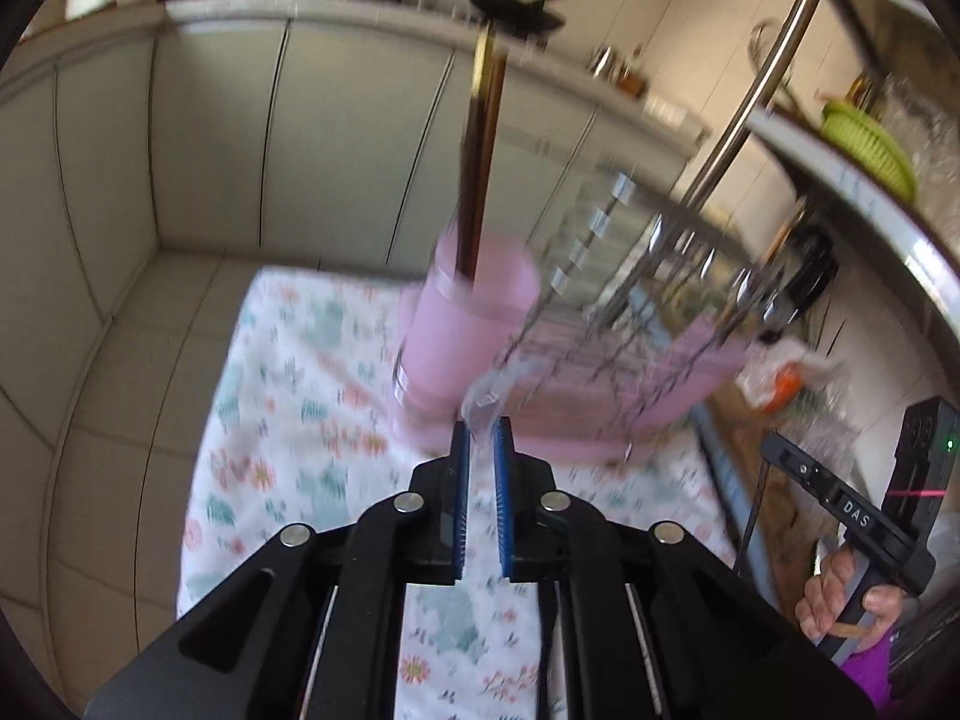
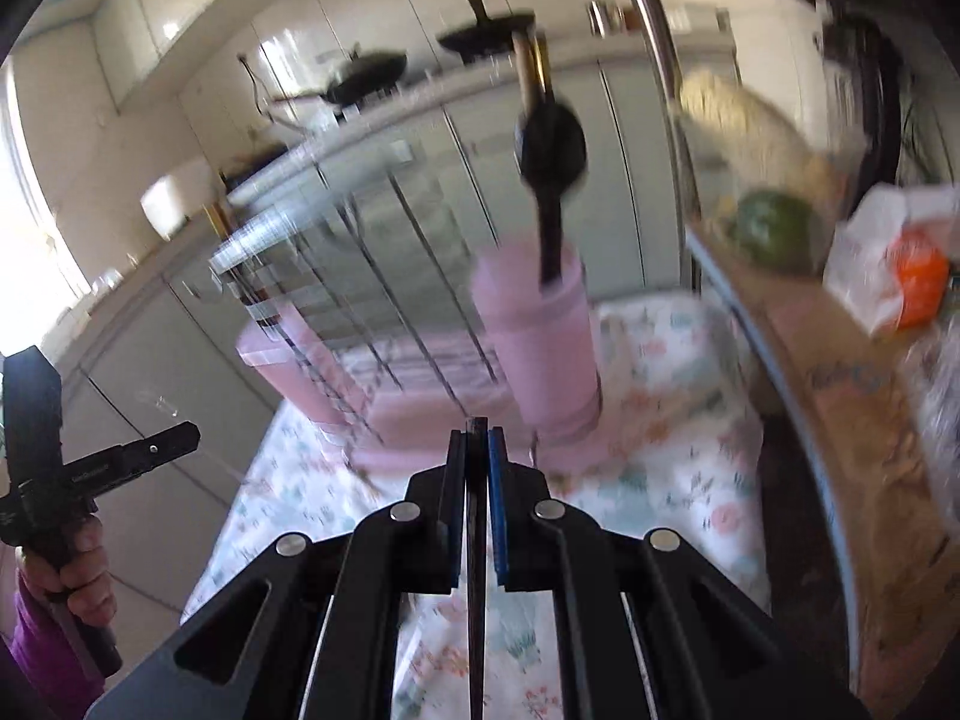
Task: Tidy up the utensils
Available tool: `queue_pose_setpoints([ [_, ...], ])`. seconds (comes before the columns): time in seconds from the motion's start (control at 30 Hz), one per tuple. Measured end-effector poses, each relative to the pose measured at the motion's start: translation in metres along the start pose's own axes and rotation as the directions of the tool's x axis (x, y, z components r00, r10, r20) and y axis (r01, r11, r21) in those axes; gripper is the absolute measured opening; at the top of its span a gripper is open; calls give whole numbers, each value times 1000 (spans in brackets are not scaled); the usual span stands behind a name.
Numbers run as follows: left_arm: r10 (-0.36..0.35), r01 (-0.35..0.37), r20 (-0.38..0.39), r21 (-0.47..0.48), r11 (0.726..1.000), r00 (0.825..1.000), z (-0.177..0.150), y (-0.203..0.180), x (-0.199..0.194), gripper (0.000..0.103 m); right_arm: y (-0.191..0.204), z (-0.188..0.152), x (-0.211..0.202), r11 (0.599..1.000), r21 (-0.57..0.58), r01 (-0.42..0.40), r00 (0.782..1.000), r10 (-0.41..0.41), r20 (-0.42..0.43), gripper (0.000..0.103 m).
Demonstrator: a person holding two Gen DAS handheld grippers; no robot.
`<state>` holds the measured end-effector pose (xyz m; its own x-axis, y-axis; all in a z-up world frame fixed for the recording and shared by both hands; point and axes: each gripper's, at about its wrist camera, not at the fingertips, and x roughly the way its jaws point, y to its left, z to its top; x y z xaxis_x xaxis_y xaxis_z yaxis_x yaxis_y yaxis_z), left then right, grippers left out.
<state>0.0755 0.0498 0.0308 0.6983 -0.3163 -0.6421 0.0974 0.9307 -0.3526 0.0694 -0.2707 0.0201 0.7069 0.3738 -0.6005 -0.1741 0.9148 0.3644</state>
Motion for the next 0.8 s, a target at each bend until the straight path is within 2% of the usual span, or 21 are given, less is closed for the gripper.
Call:
queue_pose_setpoints([
  [0.07, -8, 7, 46, 7, 1000, 999, 10, -4, -10, 2, 5, 11, -13, 1000, -5, -12, 998, 13, 55, 6],
  [0.3, -39, 37, 186, 17, 999, 982, 47, -16, -48, 2, 16, 55, -50, 998, -13, -57, 977, 59, 204, 6],
  [0.53, -62, 57, 270, 27, 998, 961, 75, -26, -71, 2, 23, 85, -74, 998, -18, -62, 940, 65, 334, 6],
  [0.67, -52, 38, 285, 55, 998, 957, 86, -35, -71, 2, 26, 102, -89, 998, -20, -55, 891, 58, 450, 7],
  [0.8, -26, 12, 251, 59, 998, 968, 92, -37, -54, 2, 29, 115, -97, 999, -31, -40, 840, 50, 541, 7],
])
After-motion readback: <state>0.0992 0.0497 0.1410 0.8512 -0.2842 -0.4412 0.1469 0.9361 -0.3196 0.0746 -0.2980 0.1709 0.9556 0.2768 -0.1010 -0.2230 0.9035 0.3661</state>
